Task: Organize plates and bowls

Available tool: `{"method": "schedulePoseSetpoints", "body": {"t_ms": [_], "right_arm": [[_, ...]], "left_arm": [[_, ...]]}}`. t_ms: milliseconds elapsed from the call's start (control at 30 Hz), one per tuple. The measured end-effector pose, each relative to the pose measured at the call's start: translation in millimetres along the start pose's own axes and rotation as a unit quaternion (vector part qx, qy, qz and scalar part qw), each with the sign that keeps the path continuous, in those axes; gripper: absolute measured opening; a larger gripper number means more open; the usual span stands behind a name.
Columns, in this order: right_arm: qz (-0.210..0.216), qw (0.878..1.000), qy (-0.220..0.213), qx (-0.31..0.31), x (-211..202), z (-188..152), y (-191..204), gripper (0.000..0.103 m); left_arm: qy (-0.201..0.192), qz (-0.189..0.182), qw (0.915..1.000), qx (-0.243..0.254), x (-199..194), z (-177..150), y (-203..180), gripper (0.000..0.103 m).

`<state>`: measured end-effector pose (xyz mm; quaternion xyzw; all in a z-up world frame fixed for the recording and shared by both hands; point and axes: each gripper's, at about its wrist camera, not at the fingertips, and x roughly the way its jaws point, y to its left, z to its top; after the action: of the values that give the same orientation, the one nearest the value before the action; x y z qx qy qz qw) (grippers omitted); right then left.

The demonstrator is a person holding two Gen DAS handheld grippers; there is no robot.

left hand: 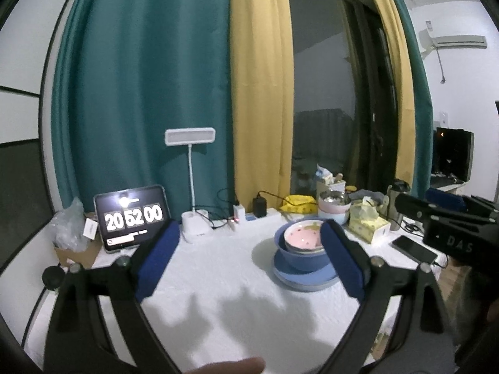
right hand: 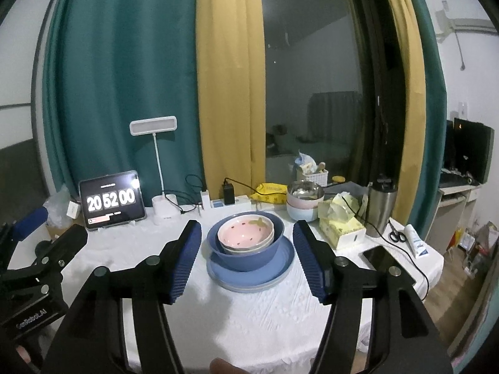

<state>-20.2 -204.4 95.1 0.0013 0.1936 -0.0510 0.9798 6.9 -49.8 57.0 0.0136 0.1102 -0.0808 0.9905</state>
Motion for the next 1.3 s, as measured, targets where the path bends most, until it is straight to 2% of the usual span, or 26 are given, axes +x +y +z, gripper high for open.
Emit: {"method": "schedulePoseSetpoints", "body": {"t_ms": [1300], "right_arm": [[0.011, 1.000, 0.003, -0.009, -1.0, 3.0, 9.9, 0.065]], "left_arm": [[0.005, -0.001, 0.9998, -0.021, -2.1, -0.6, 5.2, 0.096]]}}
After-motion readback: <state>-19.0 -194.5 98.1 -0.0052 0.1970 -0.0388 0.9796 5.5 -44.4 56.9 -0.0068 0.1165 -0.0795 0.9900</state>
